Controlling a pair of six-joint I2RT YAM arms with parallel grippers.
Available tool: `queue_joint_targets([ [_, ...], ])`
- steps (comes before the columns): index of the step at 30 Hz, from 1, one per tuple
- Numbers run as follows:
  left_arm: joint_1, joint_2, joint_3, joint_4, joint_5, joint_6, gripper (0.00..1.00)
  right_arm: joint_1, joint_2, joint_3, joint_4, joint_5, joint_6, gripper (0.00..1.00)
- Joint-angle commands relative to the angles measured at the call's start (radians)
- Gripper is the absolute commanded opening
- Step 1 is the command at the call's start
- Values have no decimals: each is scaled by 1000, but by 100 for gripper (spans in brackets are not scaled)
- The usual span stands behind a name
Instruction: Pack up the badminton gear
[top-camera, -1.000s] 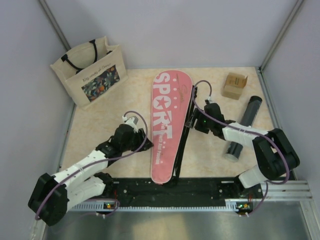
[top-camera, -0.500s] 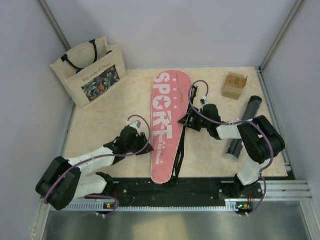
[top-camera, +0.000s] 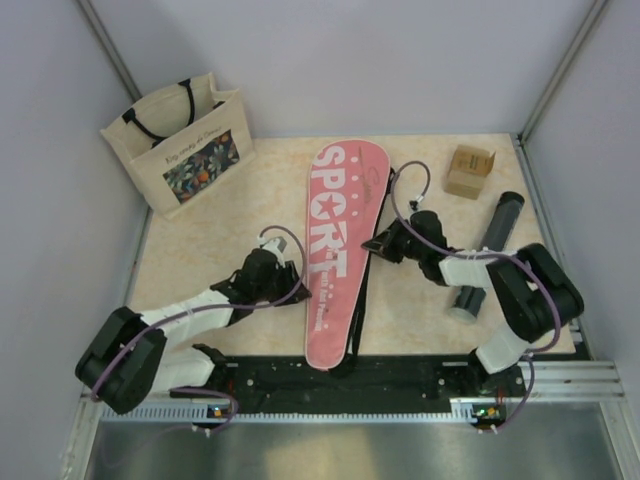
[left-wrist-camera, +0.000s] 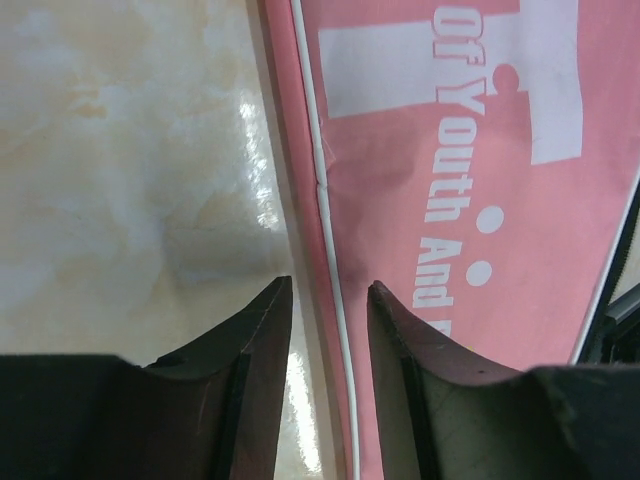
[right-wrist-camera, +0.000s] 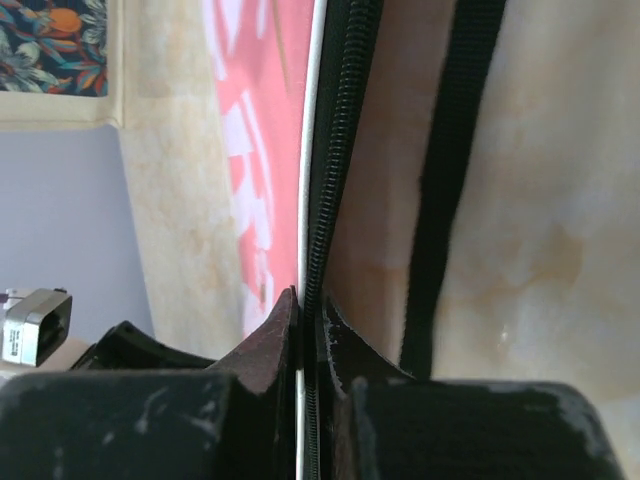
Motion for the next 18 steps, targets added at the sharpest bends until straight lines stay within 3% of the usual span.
queue_joint_targets([
  [1, 0, -134, 98, -65, -74, 114, 44, 11, -255, 146, -344, 163, 13, 0],
  [6, -2, -376, 117, -157, -94, 296, 49, 25, -367, 321, -621, 277, 9, 0],
  [11, -29, -670, -13, -47, 65, 471, 52, 42, -283, 497, -843, 352, 78, 0],
  [13, -52, -746, -79, 22, 119, 485, 54, 54, -228, 567, -887, 375, 101, 0],
  [18, -104, -824, -147, 4, 85, 490, 54, 80, -141, 629, -866, 409, 114, 0],
])
